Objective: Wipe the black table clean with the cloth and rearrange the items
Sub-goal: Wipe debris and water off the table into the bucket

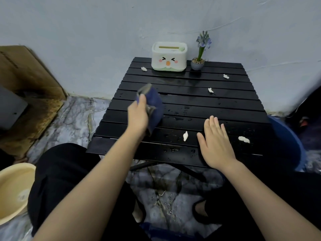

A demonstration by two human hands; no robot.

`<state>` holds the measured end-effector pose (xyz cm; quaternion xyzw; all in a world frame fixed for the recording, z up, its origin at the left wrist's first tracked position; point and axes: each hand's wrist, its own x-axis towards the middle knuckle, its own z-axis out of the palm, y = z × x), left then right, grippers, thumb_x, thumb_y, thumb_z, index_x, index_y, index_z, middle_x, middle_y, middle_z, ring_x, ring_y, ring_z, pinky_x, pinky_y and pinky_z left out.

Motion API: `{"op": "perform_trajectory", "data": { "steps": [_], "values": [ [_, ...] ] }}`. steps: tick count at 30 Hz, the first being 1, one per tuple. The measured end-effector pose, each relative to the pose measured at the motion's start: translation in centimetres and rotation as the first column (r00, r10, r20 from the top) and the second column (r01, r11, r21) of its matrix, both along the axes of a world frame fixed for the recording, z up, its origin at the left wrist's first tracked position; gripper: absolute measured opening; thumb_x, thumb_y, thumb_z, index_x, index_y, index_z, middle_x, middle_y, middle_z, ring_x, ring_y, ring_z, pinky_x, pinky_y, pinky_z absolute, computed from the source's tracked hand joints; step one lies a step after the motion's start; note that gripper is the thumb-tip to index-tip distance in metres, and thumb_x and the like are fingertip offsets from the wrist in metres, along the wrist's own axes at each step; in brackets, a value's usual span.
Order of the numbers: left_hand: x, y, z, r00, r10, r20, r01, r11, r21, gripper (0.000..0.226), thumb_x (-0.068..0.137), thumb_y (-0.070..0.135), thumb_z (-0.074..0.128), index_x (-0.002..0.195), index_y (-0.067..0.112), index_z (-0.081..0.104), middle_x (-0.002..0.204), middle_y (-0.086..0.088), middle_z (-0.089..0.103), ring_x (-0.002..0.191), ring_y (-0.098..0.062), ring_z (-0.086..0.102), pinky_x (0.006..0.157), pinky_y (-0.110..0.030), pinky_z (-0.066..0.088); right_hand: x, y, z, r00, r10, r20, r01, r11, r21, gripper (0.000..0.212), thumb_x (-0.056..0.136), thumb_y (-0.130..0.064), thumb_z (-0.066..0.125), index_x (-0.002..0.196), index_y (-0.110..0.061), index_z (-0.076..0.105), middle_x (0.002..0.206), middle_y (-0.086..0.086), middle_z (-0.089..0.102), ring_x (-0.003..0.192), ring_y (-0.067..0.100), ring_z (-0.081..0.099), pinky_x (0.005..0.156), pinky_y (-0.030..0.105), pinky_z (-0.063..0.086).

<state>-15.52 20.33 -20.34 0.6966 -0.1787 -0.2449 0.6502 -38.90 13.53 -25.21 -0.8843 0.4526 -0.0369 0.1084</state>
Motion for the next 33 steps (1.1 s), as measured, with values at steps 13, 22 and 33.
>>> {"op": "perform_trajectory", "data": {
  "steps": [13,22,33],
  "values": [
    [7.6,0.7,-5.1,0.582,-0.408,0.703,-0.177,0.781,0.599,0.036,0.106,0.031,0.028,0.112,0.003,0.050,0.117,-0.018,0.053,0.115,-0.034,0.047,0.105,-0.047,0.036,0.0,0.0,-0.2,1.000,-0.015,0.006,0.015,1.000,-0.013,0.067,0.106,-0.042,0.018,0.160,-0.003,0.008,0.169,0.013,-0.001,0.157,0.021,-0.007,0.128,0.037,-0.004],
    [-3.7,-6.9,-4.5,0.517,-0.520,0.680,0.172,0.841,0.512,0.038,0.107,0.033,0.029,0.120,0.005,0.050,0.129,-0.012,0.052,0.127,-0.030,0.044,0.115,-0.042,0.029,0.0,0.1,-0.4,0.999,-0.015,0.028,0.016,0.999,-0.033,0.068,0.105,-0.043,0.016,0.160,-0.003,0.009,0.169,0.012,0.000,0.157,0.020,-0.007,0.127,0.036,-0.004],
    [1.6,-8.0,2.0,0.795,-0.152,-0.588,0.032,0.977,-0.210,0.035,0.104,0.032,0.044,0.123,0.007,0.061,0.106,-0.011,0.065,0.099,-0.026,0.065,0.103,-0.044,0.051,-0.1,0.1,-0.2,0.999,-0.012,0.037,0.012,1.000,-0.014,0.068,0.105,-0.044,0.016,0.160,-0.005,0.008,0.170,0.010,-0.001,0.157,0.018,-0.008,0.127,0.035,-0.005]
  ]
}}
